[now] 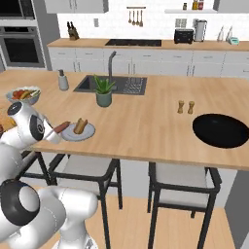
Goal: Place one bun and one sausage from the bowl on each plate.
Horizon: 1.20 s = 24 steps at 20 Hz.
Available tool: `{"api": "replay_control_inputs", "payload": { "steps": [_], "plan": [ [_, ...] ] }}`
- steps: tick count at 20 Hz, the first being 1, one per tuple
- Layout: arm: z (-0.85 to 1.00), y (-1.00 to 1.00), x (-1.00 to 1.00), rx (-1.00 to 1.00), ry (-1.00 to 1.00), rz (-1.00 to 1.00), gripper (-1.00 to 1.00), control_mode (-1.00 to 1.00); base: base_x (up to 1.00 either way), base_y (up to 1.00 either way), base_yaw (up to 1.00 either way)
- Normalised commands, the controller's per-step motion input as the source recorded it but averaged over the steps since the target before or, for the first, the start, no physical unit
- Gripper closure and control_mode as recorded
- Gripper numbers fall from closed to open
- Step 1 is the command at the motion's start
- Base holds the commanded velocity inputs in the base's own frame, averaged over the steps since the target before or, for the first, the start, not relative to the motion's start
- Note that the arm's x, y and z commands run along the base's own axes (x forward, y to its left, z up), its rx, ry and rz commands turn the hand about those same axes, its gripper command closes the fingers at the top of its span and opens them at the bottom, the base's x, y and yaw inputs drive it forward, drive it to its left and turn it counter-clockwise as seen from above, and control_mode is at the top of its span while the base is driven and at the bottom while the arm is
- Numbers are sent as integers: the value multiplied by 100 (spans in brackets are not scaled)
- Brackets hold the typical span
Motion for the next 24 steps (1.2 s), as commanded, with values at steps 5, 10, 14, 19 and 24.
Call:
{"api": "replay_control_inputs", "payload": {
  "steps": [5,10,14,19,24],
  "plan": [
    [0,5,60,0,21,-4,100,-100,33,20,-3],
    [-1,-5,100,2,45,21,100,-100,0,0,0],
    [-14,0,91,0,8,59,100,-100,0,0,0],
    [-66,29,12,-10,-7,52,100,-100,0,0,0],
    [-40,17,22,-13,2,11,100,-100,0,0,0]
  ]
}}
